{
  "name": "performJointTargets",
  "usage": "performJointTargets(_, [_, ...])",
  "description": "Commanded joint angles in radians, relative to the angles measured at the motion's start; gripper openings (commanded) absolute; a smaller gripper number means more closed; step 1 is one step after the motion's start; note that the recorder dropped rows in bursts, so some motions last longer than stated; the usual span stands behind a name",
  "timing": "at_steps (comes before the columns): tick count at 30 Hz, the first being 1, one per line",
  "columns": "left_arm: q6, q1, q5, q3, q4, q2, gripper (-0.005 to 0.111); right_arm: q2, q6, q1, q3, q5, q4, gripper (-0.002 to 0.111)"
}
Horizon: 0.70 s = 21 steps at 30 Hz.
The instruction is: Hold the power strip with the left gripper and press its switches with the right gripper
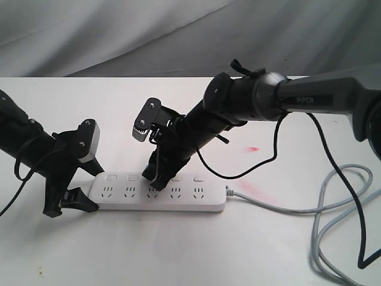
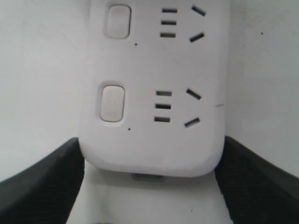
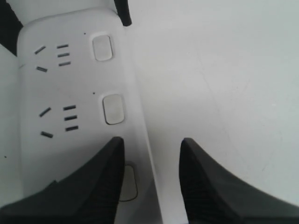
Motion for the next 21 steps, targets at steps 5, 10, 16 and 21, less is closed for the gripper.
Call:
performJointTargets(5, [0.001, -0.006, 0.002, -0.007, 0.0, 0.004, 0.04, 0.028, 0.0, -0.025, 0.01, 0.03, -0.063, 0.037])
performJointTargets(10, [0.001, -0.006, 0.002, -0.007, 0.0, 0.004, 0.04, 0.028, 0.0, -0.037, 0.01, 0.039, -0.072, 0.037])
performJointTargets(16, [0.001, -0.006, 0.002, -0.007, 0.0, 0.004, 0.04, 0.032, 0.0, -0.037, 0.01, 0.039, -0.072, 0.037])
performJointTargets(21, [0.001, -0.006, 0.002, -0.007, 0.0, 0.004, 0.04, 0.057, 0.0, -0.034, 0.01, 0.047, -0.057, 0.037])
